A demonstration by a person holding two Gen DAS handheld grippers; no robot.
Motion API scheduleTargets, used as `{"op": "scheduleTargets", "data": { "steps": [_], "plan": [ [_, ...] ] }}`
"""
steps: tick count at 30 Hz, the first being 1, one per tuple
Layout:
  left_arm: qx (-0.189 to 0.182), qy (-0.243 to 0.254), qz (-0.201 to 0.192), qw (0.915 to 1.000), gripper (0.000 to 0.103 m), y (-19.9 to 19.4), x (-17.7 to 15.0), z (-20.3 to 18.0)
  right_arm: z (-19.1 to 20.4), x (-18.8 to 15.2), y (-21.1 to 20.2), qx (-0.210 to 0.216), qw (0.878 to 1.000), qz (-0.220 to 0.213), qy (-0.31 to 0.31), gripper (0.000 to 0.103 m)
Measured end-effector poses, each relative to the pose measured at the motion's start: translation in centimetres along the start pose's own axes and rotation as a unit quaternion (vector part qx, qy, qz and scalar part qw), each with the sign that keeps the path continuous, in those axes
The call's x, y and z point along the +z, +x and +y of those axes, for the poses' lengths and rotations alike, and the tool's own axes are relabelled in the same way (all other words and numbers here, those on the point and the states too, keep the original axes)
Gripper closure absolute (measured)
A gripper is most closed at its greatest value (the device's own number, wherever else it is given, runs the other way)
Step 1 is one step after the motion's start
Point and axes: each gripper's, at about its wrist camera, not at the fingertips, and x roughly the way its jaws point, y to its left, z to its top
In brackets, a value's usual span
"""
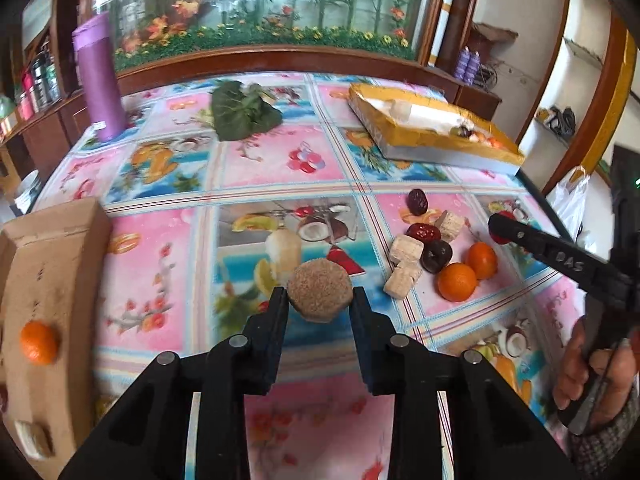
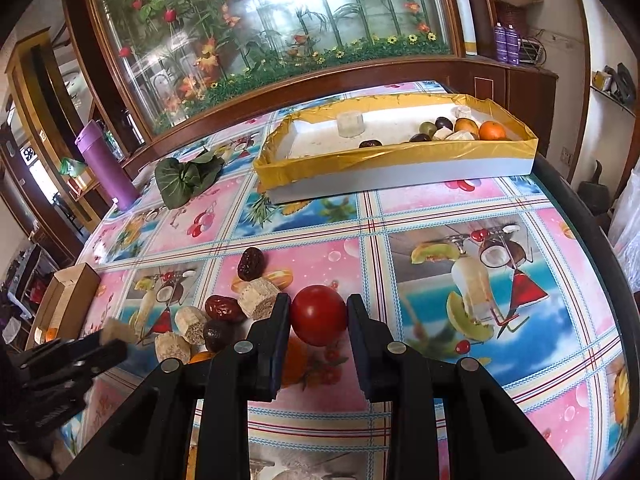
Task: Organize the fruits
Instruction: 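Carry the cake and tomato into the cardboard tray and open both grippers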
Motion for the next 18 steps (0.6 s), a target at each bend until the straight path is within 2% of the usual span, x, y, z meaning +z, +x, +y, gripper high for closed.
{"op": "scheduleTargets", "data": {
  "steps": [4, 7, 8, 13, 17, 18],
  "plan": [
    [0.012, -0.040, -0.027, 0.9987, 0.073, -4.4, -1.2, 3.4, 0.5, -0.1, -0.6, -0.001, 1.000, -0.011, -0.010, 0.073],
    [0.042, -0.072, -0.042, 0.9957, 0.073, -7.4, -2.3, 6.9, 1.3, 0.1, -1.2, -0.010, 1.000, -0.018, -0.022, 0.073],
    [0.063, -0.080, -0.046, 0.9938, 0.073, -8.4, -2.8, 8.4, 1.8, 0.2, -1.7, -0.004, 1.000, -0.021, -0.022, 0.073],
    [0.130, -0.111, -0.042, 0.9844, 0.072, -10.5, -4.6, 13.5, 6.7, 0.1, -4.8, 0.054, 0.997, -0.028, -0.044, 0.072],
    [0.191, -0.126, -0.031, 0.9729, 0.072, -11.1, -6.1, 16.6, 13.2, -0.8, -5.9, 0.120, 0.989, -0.011, -0.085, 0.072],
    [0.197, -0.130, -0.028, 0.9714, 0.072, -11.2, -6.5, 17.1, 14.9, -1.3, -5.8, 0.134, 0.986, -0.005, -0.097, 0.072]
  ]
}}
